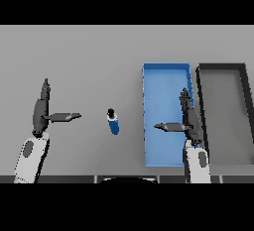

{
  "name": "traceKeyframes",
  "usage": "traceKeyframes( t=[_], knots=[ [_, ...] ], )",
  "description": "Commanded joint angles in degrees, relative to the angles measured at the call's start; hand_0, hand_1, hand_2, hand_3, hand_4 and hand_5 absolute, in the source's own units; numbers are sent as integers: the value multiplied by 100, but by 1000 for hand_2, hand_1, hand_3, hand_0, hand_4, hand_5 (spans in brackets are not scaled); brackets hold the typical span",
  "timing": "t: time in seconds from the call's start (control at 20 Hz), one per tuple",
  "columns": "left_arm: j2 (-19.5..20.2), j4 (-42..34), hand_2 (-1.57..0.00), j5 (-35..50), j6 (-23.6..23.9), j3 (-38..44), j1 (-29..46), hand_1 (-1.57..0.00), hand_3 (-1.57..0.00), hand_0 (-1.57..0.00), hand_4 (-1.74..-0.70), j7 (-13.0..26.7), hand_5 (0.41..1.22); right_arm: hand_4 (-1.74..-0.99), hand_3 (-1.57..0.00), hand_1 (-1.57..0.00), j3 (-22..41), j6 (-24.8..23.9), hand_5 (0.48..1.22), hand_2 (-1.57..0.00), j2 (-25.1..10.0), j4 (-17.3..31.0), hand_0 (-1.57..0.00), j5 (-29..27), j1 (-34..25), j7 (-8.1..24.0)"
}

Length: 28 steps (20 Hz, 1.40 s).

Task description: Pick up the blue pipe and place it into the blue bin.

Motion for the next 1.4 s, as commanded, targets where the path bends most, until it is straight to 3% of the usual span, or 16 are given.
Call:
traceKeyframes(
  t=[0.0,0.25,0.3,0.35,0.45,0.75,0.85,1.0,1.15,1.35],
  knots=[
    [-11,6,1,-4,8,-3,-17,1,1,1,-966,-14,593,-1205,1,1,-13,-3,629,1,-10,11,1,-9,-16,12],
    [-72,116,1,-61,46,-41,-202,1,1,1,-966,60,593,-1205,1,1,-143,32,629,1,-112,155,1,-87,-166,61],
    [263,127,1,-104,-531,-199,-27,1,1,1,-966,-303,593,-1205,1,1,16,127,629,1,-490,-33,1,314,-1,-420],
    [503,246,1,-159,-894,-256,82,1,1,1,-963,-583,592,-1201,1,1,165,159,628,1,-666,-218,1,587,189,-706],
    [735,277,1,-201,-1259,-334,116,1,1,1,-959,-811,590,-1197,1,1,298,200,626,1,-840,-438,1,834,417,-811],
    [1027,-8,1,12,-1973,-490,270,1,1,1,-976,-1060,584,-1192,1,1,336,257,621,1,-941,-530,1,887,418,-632],
    [1230,-238,1,25,-2239,-621,405,1,1,1,-1007,-988,561,-1180,1,1,352,231,617,1,-932,-483,1,924,324,-588],
    [1206,-582,1,-38,-2524,-989,532,1,1,1,-1071,-838,522,-1174,1,1,382,216,616,1,-906,-453,1,970,348,-613],
    [974,-748,1,-286,-2569,-1416,491,1,1,1,-1126,-449,485,-1174,1,1,325,260,618,1,-988,-486,1,922,357,-563],
    [691,-785,1,-530,-2615,-1783,409,1,1,1,-1139,-321,450,-1197,1,1,366,269,615,1,-907,-573,1,882,373,-441]
  ],
)
